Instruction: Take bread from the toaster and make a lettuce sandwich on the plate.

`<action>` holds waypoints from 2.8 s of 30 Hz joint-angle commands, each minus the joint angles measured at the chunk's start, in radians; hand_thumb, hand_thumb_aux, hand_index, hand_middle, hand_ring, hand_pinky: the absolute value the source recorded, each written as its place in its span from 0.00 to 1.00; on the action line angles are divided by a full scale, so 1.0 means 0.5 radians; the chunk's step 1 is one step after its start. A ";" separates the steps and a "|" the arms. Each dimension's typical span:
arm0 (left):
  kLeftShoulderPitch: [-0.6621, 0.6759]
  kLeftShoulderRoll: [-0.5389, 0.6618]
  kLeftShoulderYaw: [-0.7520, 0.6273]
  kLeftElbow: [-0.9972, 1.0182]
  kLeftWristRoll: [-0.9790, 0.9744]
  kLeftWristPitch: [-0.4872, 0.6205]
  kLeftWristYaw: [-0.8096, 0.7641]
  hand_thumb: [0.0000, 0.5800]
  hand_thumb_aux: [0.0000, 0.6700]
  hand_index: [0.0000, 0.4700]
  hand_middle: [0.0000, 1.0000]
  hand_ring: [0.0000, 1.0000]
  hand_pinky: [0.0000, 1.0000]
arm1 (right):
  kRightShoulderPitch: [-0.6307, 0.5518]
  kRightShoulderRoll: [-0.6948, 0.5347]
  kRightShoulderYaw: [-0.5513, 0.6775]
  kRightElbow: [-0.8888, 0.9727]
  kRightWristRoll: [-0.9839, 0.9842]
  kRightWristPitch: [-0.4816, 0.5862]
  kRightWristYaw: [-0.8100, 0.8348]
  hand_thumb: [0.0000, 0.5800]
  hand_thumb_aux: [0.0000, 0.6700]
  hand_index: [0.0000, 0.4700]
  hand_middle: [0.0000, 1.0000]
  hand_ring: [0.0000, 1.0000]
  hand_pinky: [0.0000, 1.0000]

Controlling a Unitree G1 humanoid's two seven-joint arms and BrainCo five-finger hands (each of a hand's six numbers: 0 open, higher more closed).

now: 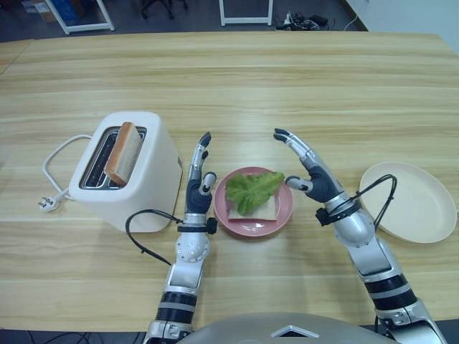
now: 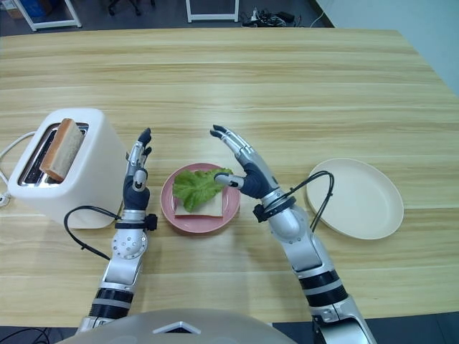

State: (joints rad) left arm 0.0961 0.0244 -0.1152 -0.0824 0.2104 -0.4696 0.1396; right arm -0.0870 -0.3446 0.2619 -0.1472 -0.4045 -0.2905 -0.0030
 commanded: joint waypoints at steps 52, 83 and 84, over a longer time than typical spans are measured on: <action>0.275 0.955 0.844 -0.523 1.074 1.238 -0.124 0.00 0.00 0.00 0.00 0.00 0.00 | 0.240 0.483 -0.556 -0.007 1.012 0.441 0.129 0.00 0.00 0.00 0.00 0.00 0.00; 0.071 0.816 1.027 -0.737 0.989 1.063 0.345 1.00 1.00 1.00 1.00 1.00 1.00 | 0.245 0.522 -0.545 0.040 0.932 0.421 0.141 0.00 0.00 0.00 0.00 0.00 0.00; 0.042 0.810 1.055 -0.765 0.979 1.017 0.409 1.00 1.00 1.00 1.00 1.00 1.00 | 0.241 0.525 -0.542 0.046 0.930 0.419 0.140 0.00 0.00 0.00 0.00 0.00 0.00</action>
State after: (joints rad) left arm 0.1424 0.4406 0.3784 -0.4374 0.7203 0.0697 0.2947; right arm 0.0316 -0.0854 -0.0101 -0.1355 0.0756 -0.0812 0.0671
